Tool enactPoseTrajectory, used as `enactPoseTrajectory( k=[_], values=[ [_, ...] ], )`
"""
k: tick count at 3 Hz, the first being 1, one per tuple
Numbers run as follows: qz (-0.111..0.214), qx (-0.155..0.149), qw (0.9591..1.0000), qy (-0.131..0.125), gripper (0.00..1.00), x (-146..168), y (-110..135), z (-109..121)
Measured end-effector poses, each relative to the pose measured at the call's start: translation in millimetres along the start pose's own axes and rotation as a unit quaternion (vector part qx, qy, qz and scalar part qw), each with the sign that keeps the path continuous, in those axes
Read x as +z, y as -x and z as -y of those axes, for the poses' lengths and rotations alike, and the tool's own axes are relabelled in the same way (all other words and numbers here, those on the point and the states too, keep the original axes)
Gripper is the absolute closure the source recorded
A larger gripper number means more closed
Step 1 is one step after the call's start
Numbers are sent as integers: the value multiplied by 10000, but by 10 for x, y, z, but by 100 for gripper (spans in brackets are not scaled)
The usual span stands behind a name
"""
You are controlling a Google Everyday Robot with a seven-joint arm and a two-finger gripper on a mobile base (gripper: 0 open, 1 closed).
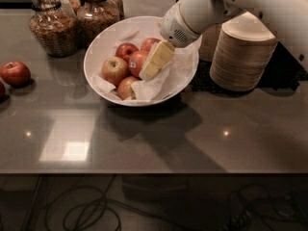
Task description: Pick apple from white bowl
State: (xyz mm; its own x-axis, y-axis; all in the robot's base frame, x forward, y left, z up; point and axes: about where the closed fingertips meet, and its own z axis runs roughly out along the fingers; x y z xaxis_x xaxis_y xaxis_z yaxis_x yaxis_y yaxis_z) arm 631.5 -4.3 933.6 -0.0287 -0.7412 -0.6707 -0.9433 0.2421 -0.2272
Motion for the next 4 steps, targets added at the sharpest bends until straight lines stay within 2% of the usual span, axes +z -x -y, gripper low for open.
enactPoseTrajectory(
  k=[1,4],
  values=[
    [0,0,10000,1,18,1,0,0],
    [0,-1,10000,1,88,1,0,-1]
  ],
)
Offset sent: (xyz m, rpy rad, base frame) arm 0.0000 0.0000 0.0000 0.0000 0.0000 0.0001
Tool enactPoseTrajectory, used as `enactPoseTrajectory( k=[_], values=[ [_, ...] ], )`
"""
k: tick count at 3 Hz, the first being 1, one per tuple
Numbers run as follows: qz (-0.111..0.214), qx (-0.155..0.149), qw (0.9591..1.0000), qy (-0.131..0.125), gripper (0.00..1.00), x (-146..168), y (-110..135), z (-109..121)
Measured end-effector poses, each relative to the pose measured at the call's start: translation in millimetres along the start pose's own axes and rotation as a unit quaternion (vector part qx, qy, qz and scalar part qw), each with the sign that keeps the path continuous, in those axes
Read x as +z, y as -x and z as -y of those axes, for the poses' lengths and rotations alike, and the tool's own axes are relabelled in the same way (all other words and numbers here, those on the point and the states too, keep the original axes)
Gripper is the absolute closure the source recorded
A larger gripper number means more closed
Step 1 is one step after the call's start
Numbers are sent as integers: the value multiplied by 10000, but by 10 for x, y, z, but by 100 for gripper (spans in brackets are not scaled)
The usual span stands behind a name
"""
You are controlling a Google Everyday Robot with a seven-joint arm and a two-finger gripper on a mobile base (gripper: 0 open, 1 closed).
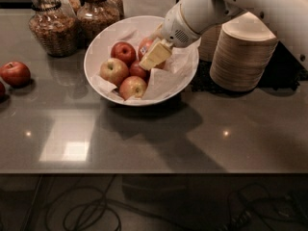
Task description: Pick apple from white bowl
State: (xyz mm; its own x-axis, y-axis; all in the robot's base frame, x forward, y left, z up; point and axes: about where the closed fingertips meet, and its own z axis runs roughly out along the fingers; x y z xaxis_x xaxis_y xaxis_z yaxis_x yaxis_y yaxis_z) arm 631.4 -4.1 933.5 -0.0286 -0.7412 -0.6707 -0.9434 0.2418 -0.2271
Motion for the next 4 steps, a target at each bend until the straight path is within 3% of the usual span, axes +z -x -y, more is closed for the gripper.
enactPoseTrajectory(
  k=[1,2,3,4],
  values=[
    [1,-1,10000,2,100,0,1,0],
    [27,-22,10000,30,100,3,17,11],
    [205,-199,9996,70,100,-146,170,82],
    [568,-607,9965,65,100,-446,501,184]
  ],
)
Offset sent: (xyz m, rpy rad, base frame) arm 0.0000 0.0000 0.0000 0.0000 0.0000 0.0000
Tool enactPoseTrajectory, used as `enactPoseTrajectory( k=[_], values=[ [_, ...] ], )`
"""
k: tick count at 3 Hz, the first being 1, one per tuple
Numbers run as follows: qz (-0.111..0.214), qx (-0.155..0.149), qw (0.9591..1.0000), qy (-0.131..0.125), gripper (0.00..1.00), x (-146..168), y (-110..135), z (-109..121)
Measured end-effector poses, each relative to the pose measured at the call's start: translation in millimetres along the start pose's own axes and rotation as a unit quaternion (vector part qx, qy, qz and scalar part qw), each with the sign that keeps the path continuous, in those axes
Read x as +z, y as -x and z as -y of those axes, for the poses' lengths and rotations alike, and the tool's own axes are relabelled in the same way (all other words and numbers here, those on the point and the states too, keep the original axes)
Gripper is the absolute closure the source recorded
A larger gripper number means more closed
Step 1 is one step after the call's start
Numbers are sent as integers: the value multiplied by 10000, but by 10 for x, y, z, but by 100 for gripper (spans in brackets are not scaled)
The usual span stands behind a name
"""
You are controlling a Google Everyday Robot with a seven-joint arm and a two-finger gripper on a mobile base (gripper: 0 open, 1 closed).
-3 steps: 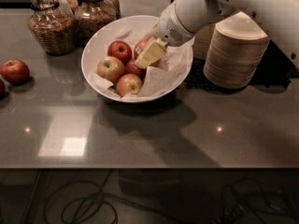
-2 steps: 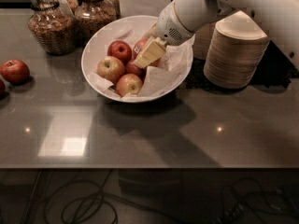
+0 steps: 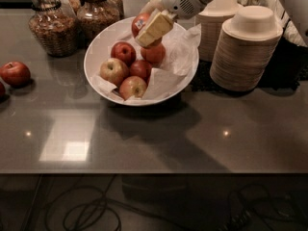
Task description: Pick apple from white bowl
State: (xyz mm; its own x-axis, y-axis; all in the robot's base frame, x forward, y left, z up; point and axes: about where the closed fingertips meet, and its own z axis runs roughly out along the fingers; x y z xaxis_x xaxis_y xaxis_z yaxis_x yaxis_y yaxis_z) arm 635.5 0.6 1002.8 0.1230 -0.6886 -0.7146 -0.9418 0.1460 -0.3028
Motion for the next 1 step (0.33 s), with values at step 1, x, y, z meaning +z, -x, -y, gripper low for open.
enactPoseTrajectory(
  k=[1],
  values=[
    [72,-60,9999,-106,100,-98,87,64]
  ],
)
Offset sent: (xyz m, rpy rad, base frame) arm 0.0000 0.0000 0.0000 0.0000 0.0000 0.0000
